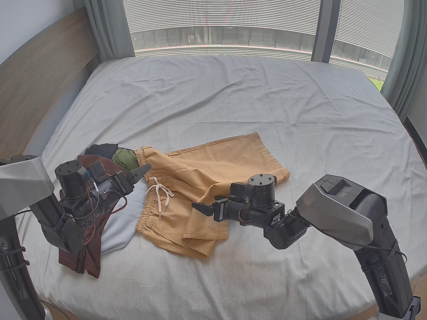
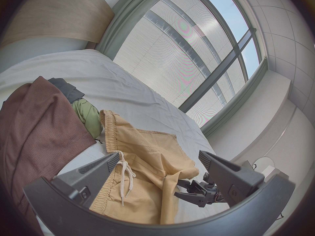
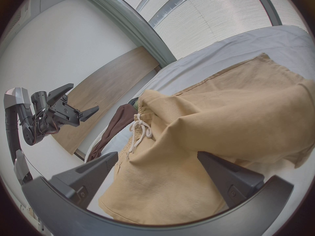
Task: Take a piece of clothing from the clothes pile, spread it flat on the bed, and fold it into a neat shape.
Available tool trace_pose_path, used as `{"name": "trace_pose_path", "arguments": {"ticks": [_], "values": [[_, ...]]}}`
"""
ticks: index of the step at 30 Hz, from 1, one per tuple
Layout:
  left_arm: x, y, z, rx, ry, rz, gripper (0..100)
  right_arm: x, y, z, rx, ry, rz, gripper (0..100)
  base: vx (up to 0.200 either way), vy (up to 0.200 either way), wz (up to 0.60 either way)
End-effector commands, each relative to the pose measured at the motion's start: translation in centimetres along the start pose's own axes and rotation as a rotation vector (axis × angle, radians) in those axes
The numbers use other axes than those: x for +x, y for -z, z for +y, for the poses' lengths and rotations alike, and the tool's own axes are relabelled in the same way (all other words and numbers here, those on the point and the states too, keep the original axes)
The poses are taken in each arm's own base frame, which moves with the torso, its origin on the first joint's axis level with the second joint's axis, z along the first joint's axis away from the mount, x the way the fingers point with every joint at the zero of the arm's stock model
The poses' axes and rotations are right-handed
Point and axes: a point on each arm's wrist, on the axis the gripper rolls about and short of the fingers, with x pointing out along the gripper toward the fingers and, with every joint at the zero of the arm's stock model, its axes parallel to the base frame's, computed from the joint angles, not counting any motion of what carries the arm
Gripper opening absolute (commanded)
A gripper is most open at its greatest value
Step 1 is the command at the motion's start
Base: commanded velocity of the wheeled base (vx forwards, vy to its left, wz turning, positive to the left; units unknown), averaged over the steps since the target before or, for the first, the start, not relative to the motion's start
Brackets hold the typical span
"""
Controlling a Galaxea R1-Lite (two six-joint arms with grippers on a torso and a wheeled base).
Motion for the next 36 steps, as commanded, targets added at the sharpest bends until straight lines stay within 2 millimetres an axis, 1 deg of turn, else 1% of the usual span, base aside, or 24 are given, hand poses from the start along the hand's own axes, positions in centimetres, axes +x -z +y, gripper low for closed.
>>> {"name": "trace_pose_path", "arguments": {"ticks": [1, 3, 4, 5, 6, 7, 9, 12, 15, 16, 18, 22, 28, 29, 34, 36], "values": [[0.2, 0.0, 0.1, 0.000, 0.000, -0.002, 100, -2.3, -1.8, 0.4, -0.003, 0.031, -0.036, 100, 0.000, 0.000, 0.00], [0.2, -0.1, 0.1, 0.001, 0.001, -0.004, 100, -3.6, -2.0, 0.2, 0.008, 0.053, -0.023, 100, 0.000, 0.000, 0.00], [0.2, -0.1, 0.1, 0.001, 0.001, -0.004, 100, -3.7, -2.0, 0.2, 0.008, 0.053, -0.022, 100, 0.000, 0.000, 0.00], [0.2, -0.1, 0.1, 0.001, 0.001, -0.004, 100, -4.7, -1.9, 0.1, 0.017, 0.068, -0.011, 100, 0.000, 0.000, 0.00], [0.2, -0.1, 0.1, 0.001, 0.001, -0.004, 100, -4.8, -1.9, 0.1, 0.016, 0.070, -0.011, 100, 0.000, 0.000, 0.00], [0.1, -0.1, 0.0, 0.001, 0.002, -0.005, 100, -5.5, -1.6, -0.3, 0.024, 0.085, 0.001, 100, 0.000, 0.000, 0.00], [0.2, -0.1, 0.1, 0.001, 0.001, -0.004, 100, -6.0, -1.0, -0.8, 0.036, 0.103, 0.016, 100, 0.000, 0.000, 0.00], [0.2, -0.1, 0.1, 0.001, 0.002, -0.005, 100, -6.2, -0.5, -1.5, 0.047, 0.120, 0.030, 100, 0.000, 0.000, 0.00], [0.2, 0.0, 0.1, 0.001, 0.001, -0.004, 100, -6.2, 0.1, -2.0, 0.056, 0.130, 0.041, 100, 0.000, 0.000, 0.00], [0.2, -0.1, 0.1, 0.003, 0.004, -0.009, 100, -5.9, 0.9, -2.5, 0.064, 0.136, 0.059, 100, 0.000, 0.000, 0.00], [0.2, -0.1, 0.1, 0.003, 0.006, -0.011, 100, -5.6, 1.7, -2.8, 0.071, 0.142, 0.073, 100, 0.000, 0.000, 0.00], [0.2, -0.1, 0.1, 0.003, 0.007, -0.012, 100, -5.2, 2.4, -3.1, 0.073, 0.137, 0.069, 100, 0.000, 0.000, 0.00], [0.2, -0.1, 0.1, 0.003, 0.007, -0.012, 100, -5.0, 2.8, -3.0, 0.072, 0.129, 0.073, 100, 0.000, 0.000, 0.00], [0.2, -0.1, 0.1, 0.003, 0.007, -0.012, 100, -4.8, 2.9, -2.6, 0.073, 0.121, 0.075, 100, 0.000, 0.000, 0.00], [0.2, -0.1, 0.1, 0.003, 0.007, -0.012, 100, -4.2, 3.5, -2.4, 0.097, 0.111, 0.081, 100, 0.000, 0.000, 0.00], [0.2, -0.2, 0.1, 0.004, 0.006, -0.015, 100, -3.8, 3.5, -1.9, 0.102, 0.097, 0.078, 100, 0.000, 0.000, 0.00]]}}
